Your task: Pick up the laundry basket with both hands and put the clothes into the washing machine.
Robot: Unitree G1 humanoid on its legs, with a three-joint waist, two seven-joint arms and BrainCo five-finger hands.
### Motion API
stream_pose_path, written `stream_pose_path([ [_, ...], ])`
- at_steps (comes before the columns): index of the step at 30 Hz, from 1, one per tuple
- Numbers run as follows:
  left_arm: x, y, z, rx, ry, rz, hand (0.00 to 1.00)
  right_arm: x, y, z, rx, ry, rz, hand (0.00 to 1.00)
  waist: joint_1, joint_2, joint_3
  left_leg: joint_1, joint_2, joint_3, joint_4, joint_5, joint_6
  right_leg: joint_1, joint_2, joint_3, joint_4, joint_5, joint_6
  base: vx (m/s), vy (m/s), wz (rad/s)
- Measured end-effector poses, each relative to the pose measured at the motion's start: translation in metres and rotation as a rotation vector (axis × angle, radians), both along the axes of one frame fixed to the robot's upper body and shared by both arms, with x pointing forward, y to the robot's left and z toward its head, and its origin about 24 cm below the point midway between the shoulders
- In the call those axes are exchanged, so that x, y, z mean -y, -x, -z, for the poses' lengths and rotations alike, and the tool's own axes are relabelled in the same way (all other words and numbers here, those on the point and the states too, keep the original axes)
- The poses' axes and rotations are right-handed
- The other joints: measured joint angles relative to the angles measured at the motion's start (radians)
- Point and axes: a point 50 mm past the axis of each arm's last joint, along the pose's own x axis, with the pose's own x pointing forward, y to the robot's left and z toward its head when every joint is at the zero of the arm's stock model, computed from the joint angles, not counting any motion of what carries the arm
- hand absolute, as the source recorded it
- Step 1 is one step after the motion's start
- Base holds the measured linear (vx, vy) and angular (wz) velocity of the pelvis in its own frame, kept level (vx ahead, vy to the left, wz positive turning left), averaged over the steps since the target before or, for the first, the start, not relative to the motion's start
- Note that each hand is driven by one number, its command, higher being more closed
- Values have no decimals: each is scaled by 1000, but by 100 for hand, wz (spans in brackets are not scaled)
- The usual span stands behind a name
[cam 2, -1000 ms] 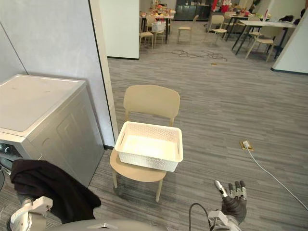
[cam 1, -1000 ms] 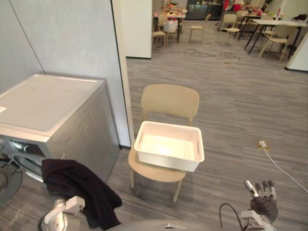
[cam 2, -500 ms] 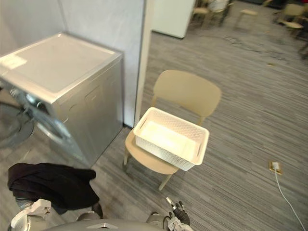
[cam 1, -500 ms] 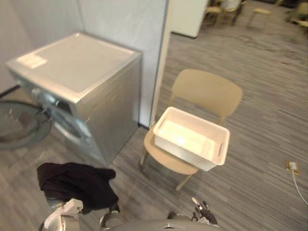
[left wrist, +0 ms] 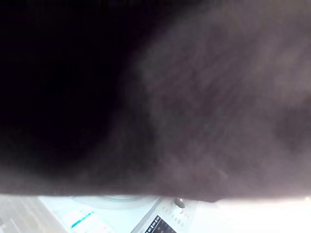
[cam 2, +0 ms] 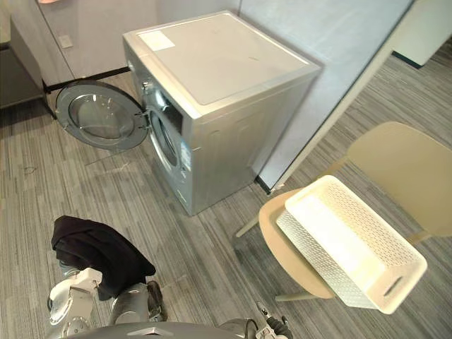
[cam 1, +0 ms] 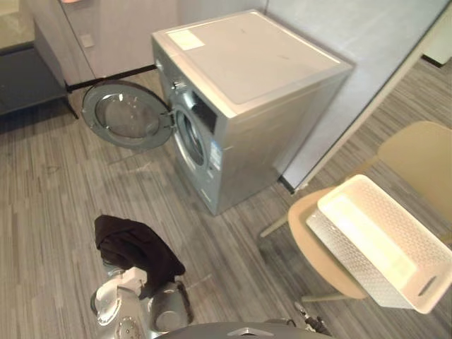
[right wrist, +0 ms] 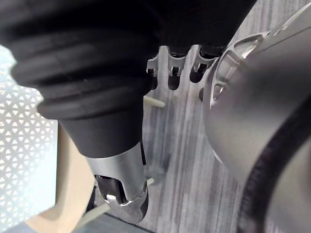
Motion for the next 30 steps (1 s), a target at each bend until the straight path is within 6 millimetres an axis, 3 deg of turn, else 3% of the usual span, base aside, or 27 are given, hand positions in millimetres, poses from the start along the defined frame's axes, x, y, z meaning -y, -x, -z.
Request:
stream_pose_path([
  [1, 0, 0, 0, -1, 1, -1, 100, 1, -1, -1, 2, 4, 12, 0, -1, 0, -1, 1, -4, 16, 21, -28, 8, 4, -15, 4, 0, 15, -18, 94, 425, 0],
  [2, 2, 0, 0, 0, 7, 0, 100, 7, -4, -3, 20, 20, 45, 0, -9, 8, -5, 7, -41, 23, 42, -70, 30, 0, -55, 24, 17, 98, -67, 102, 356, -1],
  [3, 2, 0, 0, 1, 8, 2, 100, 9, -6, -5, 36, 24, 62, 0, -10, 13, -10, 15, -57, 32, 39, -83, 37, -15, -77, 33, 30, 135, -108, 149, 468, -8],
  [4, 4, -1, 0, 4, 10, 10, 100, 12, -13, -8, 63, 36, 71, 0, -10, 23, -14, 29, -81, 41, 24, -94, 48, -46, -106, 42, 65, 180, -195, 142, 484, -15],
  [5, 5, -3, -1, 8, 9, 11, 100, 14, -21, -12, 94, 42, 76, 0, -17, 35, -13, 52, -107, 46, -8, -97, 61, -103, -114, 125, 160, 157, -264, 174, 543, -9],
  [7, 8, -5, -2, 9, 12, 19, 100, 5, -37, -15, 149, 10, 92, 0, -31, 42, -13, 120, -170, 43, -124, -60, 97, -191, -46, 297, 373, -8, -228, 147, 397, 21],
  [8, 14, -8, -2, 13, 18, 42, 100, -2, -42, -14, 166, -12, 92, 0, -42, 47, -17, 181, -227, 26, -249, -12, 97, -245, 53, 411, 503, -135, -197, 151, 317, 59],
  [9, 20, -11, -2, 16, 23, 69, 100, -2, -43, -15, 187, -26, 99, 0, -53, 47, -24, 232, -269, -2, -349, 20, 40, -280, 147, 471, 564, -206, -194, 246, 312, 109],
  [10, 22, -16, -6, 41, 2, 94, 100, -19, -44, -12, 212, -86, 112, 0, -72, -26, -32, 231, -257, 20, -228, -94, 25, -349, 195, 498, 613, -258, -178, 230, 175, 99],
  [11, 25, -21, -9, 62, -2, 111, 100, -19, -45, -13, 221, -88, 112, 0, -76, -6, -31, 214, -216, -13, -164, -96, 110, -391, 211, 498, 640, -266, -158, 231, 55, 81],
  [12, 30, -24, -9, 68, 4, 124, 100, -12, -44, -15, 239, -77, 134, 0, -77, 7, -38, 232, -166, -44, -191, -78, 9, -421, 240, 495, 641, -273, -145, 232, -23, 34],
  [13, 33, -29, 2, 20, 20, 125, 100, -10, -42, -13, 233, -80, 161, 0, -68, -20, -25, 288, -215, -44, -223, -78, 22, -441, 244, 523, 564, -294, -138, 382, -25, 24],
  [15, 38, -26, 16, -43, 36, 141, 100, -10, -35, -11, 221, -87, 198, 0, -82, 7, -35, 356, -218, -61, -302, -70, 11, -469, 315, 452, 424, -301, -143, 345, 8, 23],
  [18, 56, -34, 15, -36, 45, 223, 100, -10, -9, -4, 152, -94, 252, 0, -116, 18, -53, 429, -228, -135, -413, -56, -9, -493, 376, 431, 198, -210, -153, 391, -31, 75],
  [20, 69, -32, 18, -55, 52, 278, 100, -8, 23, 2, 69, -99, 316, 0, -154, 29, -91, 507, -218, -194, -437, -80, -52, -474, 406, 471, 198, -126, -208, 638, -133, 93],
  [21, 75, -31, 19, -64, 57, 306, 100, -7, 30, 3, 53, -93, 341, 0, -160, 45, -104, 509, -186, -202, -382, -87, -65, -447, 411, 458, 218, -150, -216, 658, -148, 52],
  [23, 78, -32, 17, -54, 56, 326, 100, -5, 34, 3, 46, -94, 360, 0, -161, 57, -102, 435, -131, -194, -106, -53, -96, -377, 424, 456, 216, -204, -220, 619, -159, -2],
  [24, 76, -32, 14, -37, 55, 326, 100, 0, 32, 1, 54, -78, 380, 0, -153, 81, -89, 310, -61, -231, 243, 93, -92, -286, 462, 473, 171, -227, -230, 576, -127, -30],
  [25, 75, -31, 13, -33, 56, 319, 100, 2, 31, -1, 59, -69, 385, 0, -144, 85, -86, 256, -38, -258, 367, 151, -96, -255, 482, 490, 151, -234, -230, 557, -86, -62],
  [26, 71, -30, 12, -25, 56, 302, 100, 4, 27, -3, 76, -60, 383, 0, -125, 96, -82, 200, -16, -288, 515, 171, -96, -205, 505, 521, 126, -243, -232, 496, -14, -99],
  [27, 65, -26, 12, -31, 55, 277, 100, 4, 20, -5, 100, -55, 370, 0, -107, 97, -80, 138, -10, -309, 624, 162, -71, -135, 521, 577, 85, -245, -233, 557, -9, -133],
  [28, 58, -20, 13, -39, 52, 247, 100, 3, 11, -7, 125, -56, 344, 0, -95, 91, -79, 81, -1, -312, 647, 141, -37, -79, 520, 627, 44, -244, -232, 525, 2, -126],
  [30, 49, -15, 14, -45, 46, 207, 100, -1, -2, -9, 154, -63, 308, 0, -77, 82, -80, 4, 50, -298, 570, 110, -13, -29, 514, 713, 4, -244, -232, 326, 80, -128],
])
